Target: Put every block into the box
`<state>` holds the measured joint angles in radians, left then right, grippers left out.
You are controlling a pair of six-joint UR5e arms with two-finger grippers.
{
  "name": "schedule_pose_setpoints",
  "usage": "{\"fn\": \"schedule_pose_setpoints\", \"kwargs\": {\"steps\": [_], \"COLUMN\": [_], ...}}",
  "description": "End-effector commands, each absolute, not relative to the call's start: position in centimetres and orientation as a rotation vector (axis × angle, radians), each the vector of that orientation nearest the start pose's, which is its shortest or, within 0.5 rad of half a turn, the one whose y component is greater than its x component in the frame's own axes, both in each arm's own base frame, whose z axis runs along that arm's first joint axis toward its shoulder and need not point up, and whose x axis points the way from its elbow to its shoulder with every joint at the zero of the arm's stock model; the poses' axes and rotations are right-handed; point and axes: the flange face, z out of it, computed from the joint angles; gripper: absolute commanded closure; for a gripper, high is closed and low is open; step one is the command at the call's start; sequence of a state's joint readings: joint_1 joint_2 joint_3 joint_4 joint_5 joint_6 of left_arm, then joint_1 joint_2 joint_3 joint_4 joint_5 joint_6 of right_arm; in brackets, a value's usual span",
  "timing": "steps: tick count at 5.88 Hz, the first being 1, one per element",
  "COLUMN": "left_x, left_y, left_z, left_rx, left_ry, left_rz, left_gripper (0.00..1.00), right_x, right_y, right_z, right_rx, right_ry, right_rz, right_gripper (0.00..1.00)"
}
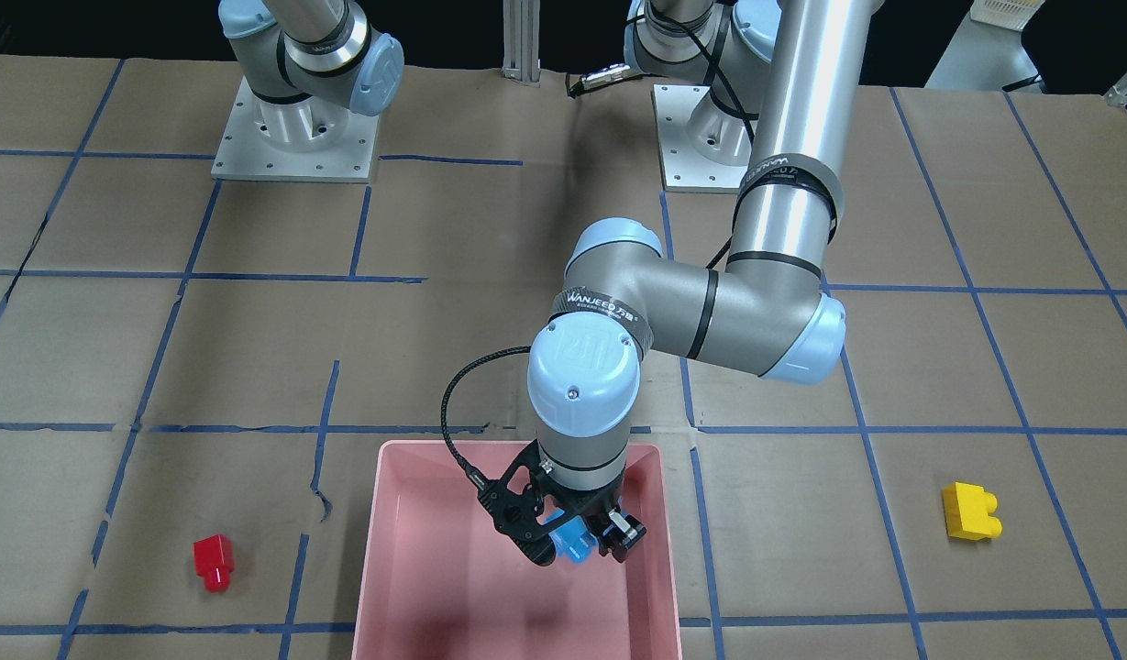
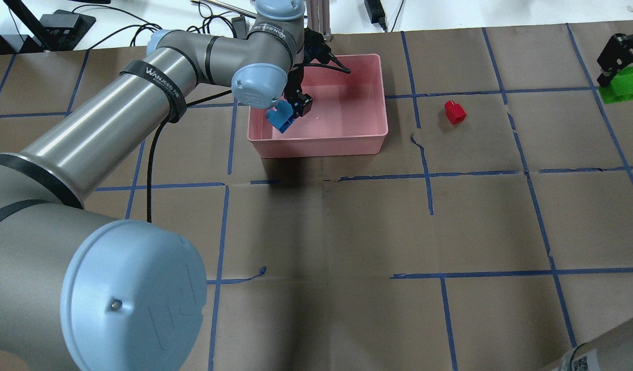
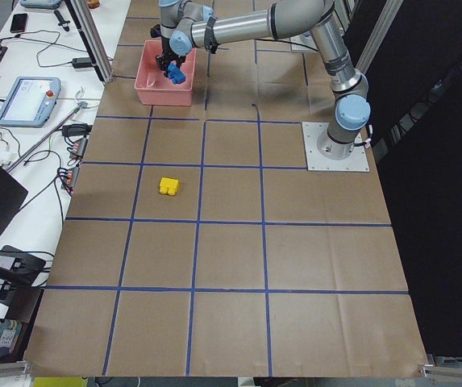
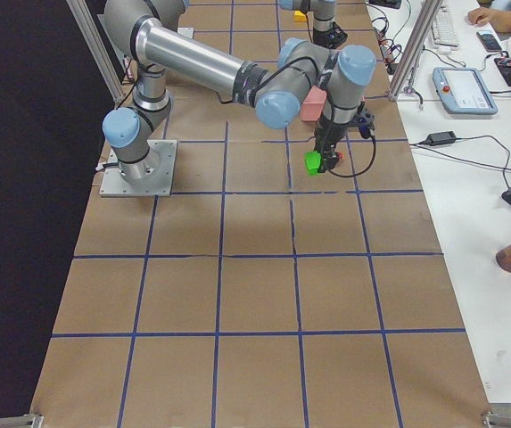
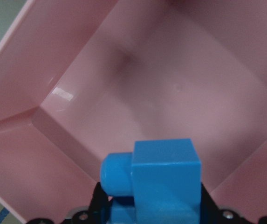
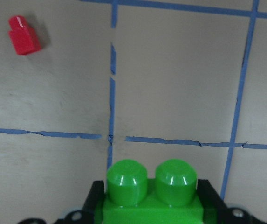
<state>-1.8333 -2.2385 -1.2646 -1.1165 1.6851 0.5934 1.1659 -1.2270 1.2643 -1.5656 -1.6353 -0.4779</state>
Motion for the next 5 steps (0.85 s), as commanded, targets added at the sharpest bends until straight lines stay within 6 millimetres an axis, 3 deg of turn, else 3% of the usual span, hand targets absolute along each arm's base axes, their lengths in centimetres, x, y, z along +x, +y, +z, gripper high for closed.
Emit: {"fn": "schedule_pose_setpoints", "kwargs": {"steps": [1,3,4,5], "left_x": [-26.4,-10.9,-4.4,3.0], "left_y": [-69.1,-71.1,-71.3,-70.5], "left_z": [27.8,32.2,31.9,30.3], "left_rx": [1.155,0.847,0.726,0.578], "left_ry": [2.781,2.884,2.915,2.953], "left_rz": [-0.089,-0.033,0.024,0.097], "left_gripper": [0.01,0.01,0.01,0.01], "right_x": [-2.3,5.6,10.8,17.2], "right_y": [-64.6,-65.7,-66.9,-67.6], "right_z": [47.1,45.4,44.0,42.3], "right_rx": [-0.060,-0.048,-0.036,-0.095], "right_ry": [3.193,3.136,3.135,3.133], "right_rz": [0.055,0.045,0.019,0.036], "right_gripper": [0.69,0.69,0.69,0.69]}}
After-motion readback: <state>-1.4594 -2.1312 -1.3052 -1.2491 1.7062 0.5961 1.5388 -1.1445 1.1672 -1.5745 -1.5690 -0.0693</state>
